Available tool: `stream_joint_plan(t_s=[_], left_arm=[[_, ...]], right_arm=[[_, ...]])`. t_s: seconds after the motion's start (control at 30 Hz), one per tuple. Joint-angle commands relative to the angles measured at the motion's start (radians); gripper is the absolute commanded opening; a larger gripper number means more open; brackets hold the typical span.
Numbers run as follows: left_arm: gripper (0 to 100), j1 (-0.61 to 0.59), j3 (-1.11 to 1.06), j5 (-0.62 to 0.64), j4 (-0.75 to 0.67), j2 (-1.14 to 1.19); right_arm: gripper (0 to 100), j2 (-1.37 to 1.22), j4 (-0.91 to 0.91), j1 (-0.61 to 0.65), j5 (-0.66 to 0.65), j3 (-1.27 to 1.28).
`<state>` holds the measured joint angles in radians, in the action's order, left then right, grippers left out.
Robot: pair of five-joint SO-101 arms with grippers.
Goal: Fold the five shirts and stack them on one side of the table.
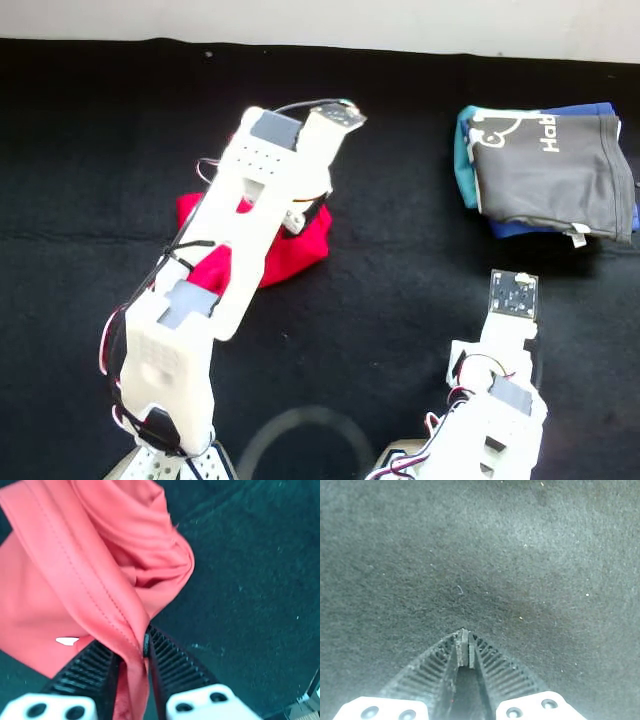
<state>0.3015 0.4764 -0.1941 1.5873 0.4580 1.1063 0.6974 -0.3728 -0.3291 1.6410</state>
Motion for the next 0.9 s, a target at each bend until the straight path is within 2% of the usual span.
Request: stream_joint_plan(t_s=[0.0, 0.17, 0.33, 0.4, 0.6, 0.7, 0.77, 0.83, 0.87], left_arm=[[1, 0.024, 0.005, 0.003, -0.041, -0.004], [2, 0.033, 0.005, 0.003, -0.046, -0.004], [22, 0.031, 0.010, 0.003, -0.048, -0.007], [26, 0.030, 0.039, 0.003, -0.041, -0.010], [23, -0.051, 0.237, 0.031, -0.034, -0.015], [14, -0.117, 0.302, 0.031, 0.012, -0.005], [0, -0.148, 0.286, 0.029, 0.037, -0.002], [3, -0.160, 0.222, 0.026, 0.046, -0.002], [1, -0.162, 0.179, 0.025, 0.043, -0.004]], right_arm=[[0.6, 0.002, -0.021, -0.012, -0.003, 0.018], [0.6, 0.002, -0.021, -0.010, -0.003, 0.018], [0.6, 0.002, -0.021, -0.010, -0.003, 0.018], [0.6, 0.002, -0.021, -0.012, -0.003, 0.018], [0.6, 0.002, -0.021, -0.012, -0.003, 0.018], [0.6, 0.002, -0.021, -0.012, -0.003, 0.018], [0.6, 0.002, -0.021, -0.012, -0.003, 0.018], [0.6, 0.002, -0.021, -0.012, -0.003, 0.018], [0.6, 0.002, -0.021, -0.012, -0.003, 0.018]])
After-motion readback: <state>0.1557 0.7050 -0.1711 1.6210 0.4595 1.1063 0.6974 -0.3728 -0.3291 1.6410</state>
